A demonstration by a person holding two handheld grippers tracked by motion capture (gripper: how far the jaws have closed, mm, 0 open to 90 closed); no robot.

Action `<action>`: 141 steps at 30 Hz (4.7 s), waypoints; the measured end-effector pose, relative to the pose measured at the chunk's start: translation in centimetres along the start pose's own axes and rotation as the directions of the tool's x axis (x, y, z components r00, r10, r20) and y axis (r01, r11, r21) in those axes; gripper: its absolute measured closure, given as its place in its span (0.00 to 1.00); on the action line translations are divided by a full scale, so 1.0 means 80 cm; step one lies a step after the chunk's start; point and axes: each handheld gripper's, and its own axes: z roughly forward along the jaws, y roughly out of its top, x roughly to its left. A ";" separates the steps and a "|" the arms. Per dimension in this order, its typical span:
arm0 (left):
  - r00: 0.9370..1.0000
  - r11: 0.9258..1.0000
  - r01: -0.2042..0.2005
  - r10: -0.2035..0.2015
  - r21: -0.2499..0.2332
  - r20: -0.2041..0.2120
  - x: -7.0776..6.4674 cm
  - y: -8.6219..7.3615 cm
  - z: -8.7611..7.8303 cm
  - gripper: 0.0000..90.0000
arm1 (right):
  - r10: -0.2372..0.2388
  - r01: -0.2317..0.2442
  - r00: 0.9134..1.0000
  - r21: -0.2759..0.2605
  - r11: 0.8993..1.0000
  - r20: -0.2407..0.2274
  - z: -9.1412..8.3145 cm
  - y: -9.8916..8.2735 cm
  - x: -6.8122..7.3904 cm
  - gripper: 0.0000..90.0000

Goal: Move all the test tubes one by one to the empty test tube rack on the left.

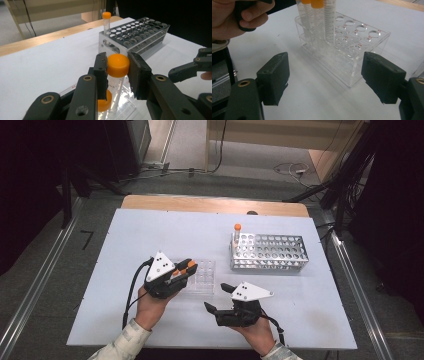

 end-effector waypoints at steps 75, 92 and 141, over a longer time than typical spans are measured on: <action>0.998 0.998 0.058 -0.058 0.005 -0.030 0.011 -0.011 -0.029 0.22 | 0.198 -0.175 0.886 -0.094 0.980 0.419 0.026 0.074 -0.139 0.30; 0.998 0.998 0.064 -0.064 0.003 -0.020 0.011 -0.011 -0.029 0.22 | 0.161 -0.144 0.862 -0.073 0.987 0.480 0.064 0.079 -0.162 0.41; 0.998 0.998 0.063 -0.063 0.003 -0.002 0.010 -0.012 -0.029 0.22 | 0.208 -0.207 0.821 -0.062 0.976 0.532 0.103 0.075 -0.180 0.79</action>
